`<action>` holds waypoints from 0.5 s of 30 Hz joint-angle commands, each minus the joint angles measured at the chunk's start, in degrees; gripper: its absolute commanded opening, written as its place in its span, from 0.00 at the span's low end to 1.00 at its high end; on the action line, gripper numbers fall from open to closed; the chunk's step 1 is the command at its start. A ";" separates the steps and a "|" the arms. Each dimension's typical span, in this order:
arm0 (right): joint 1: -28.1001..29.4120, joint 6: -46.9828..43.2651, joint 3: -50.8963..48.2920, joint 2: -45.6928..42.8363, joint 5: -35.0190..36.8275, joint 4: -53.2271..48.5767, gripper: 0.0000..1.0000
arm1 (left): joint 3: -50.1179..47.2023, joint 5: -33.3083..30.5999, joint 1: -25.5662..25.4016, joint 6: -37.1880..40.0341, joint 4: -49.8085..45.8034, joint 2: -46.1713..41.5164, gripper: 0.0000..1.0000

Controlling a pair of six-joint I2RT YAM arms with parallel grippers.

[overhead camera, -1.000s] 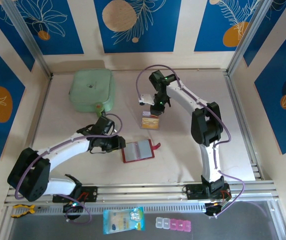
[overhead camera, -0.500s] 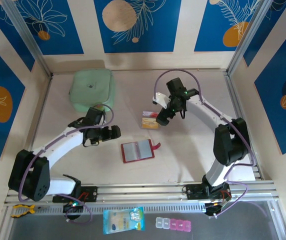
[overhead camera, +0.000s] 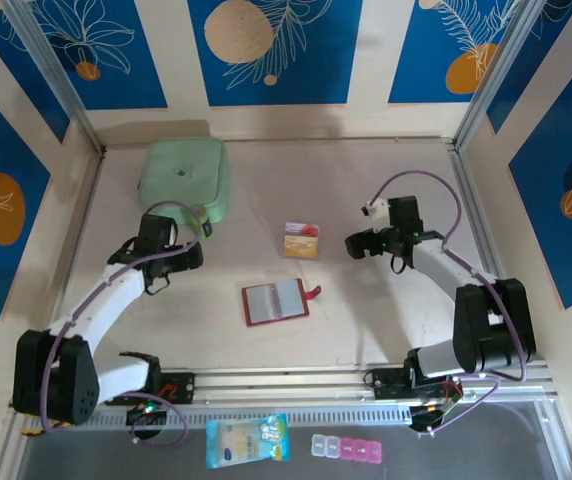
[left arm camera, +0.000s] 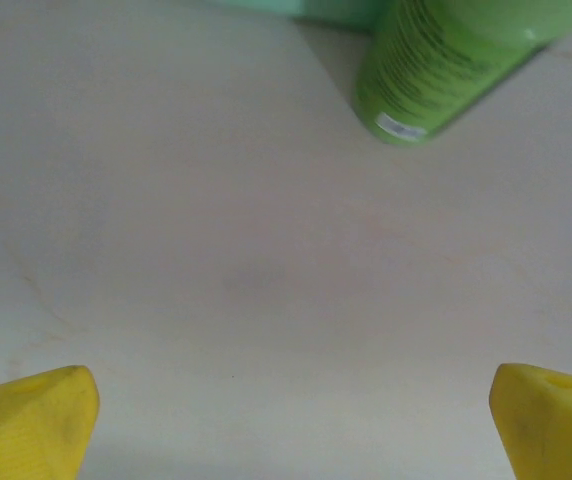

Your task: Take the credit cards out of the card holder

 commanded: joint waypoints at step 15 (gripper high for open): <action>-7.58 13.45 -18.47 -2.89 -0.97 43.46 0.99 | -18.59 -10.11 4.65 13.04 49.57 2.11 0.99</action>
